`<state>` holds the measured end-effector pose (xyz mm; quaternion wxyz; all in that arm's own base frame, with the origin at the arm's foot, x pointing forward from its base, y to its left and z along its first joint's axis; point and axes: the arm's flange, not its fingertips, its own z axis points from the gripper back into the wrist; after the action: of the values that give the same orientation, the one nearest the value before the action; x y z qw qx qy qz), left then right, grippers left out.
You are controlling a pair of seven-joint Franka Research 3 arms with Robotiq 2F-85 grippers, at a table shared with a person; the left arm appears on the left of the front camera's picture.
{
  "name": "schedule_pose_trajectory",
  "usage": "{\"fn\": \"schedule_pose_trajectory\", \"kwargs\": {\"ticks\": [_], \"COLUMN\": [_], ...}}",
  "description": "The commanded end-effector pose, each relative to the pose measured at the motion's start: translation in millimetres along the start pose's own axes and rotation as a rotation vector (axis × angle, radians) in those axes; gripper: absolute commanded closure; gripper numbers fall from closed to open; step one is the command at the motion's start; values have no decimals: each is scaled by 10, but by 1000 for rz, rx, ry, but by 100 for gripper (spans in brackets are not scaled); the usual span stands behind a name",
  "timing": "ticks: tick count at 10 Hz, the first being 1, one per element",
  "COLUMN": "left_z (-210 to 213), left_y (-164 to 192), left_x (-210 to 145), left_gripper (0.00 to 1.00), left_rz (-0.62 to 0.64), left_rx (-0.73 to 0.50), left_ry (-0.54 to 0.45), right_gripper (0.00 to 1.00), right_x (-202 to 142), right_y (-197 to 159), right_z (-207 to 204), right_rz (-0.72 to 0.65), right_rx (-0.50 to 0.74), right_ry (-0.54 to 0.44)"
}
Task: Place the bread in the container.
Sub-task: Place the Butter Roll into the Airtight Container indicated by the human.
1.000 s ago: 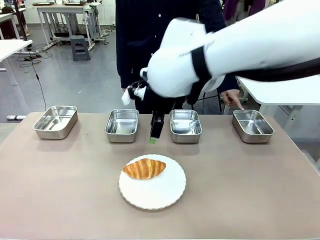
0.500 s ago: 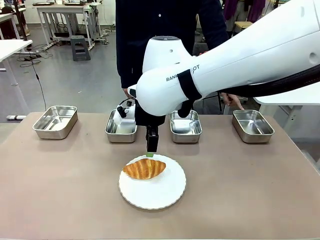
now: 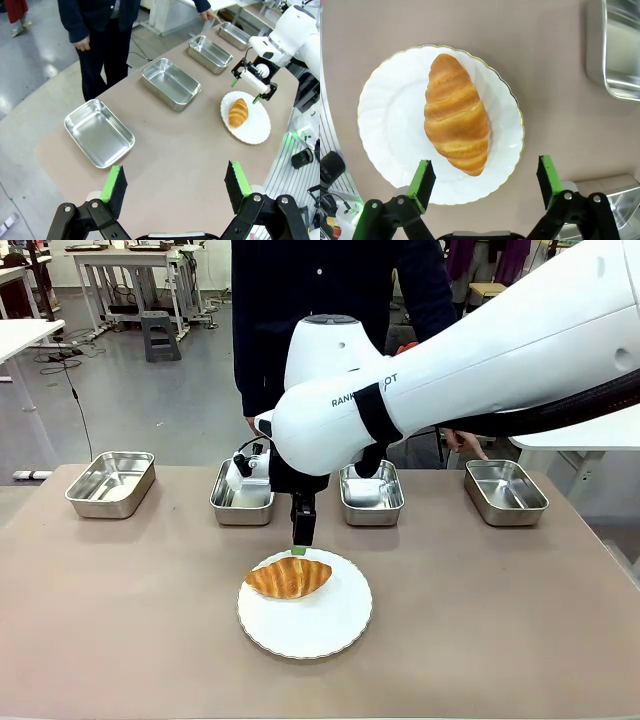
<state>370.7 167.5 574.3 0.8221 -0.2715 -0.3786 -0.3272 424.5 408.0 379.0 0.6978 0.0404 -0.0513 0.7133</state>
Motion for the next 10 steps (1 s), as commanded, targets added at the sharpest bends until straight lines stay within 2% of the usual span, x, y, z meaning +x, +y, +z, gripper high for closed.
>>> {"fn": "schedule_pose_trajectory", "kwargs": {"ticks": [1, 2, 7, 10], "left_z": [16, 16, 16, 16], "left_y": [-2, -2, -2, -2], "left_x": [-11, -11, -11, -11], "left_gripper": [0, 0, 0, 0], "left_rz": [-14, -14, -14, -14], "left_rx": [-4, -4, -4, -4], "left_ry": [-4, -4, -4, -4], "right_gripper": [0, 0, 0, 0], "right_x": [32, 35, 47, 47], "right_y": [43, 52, 65, 162], "right_z": [-135, -180, -424, -347], "right_rz": [10, -10, -3, -2], "right_rx": [-26, -16, 34, 69], "right_ry": [16, -26, -15, -13]}}
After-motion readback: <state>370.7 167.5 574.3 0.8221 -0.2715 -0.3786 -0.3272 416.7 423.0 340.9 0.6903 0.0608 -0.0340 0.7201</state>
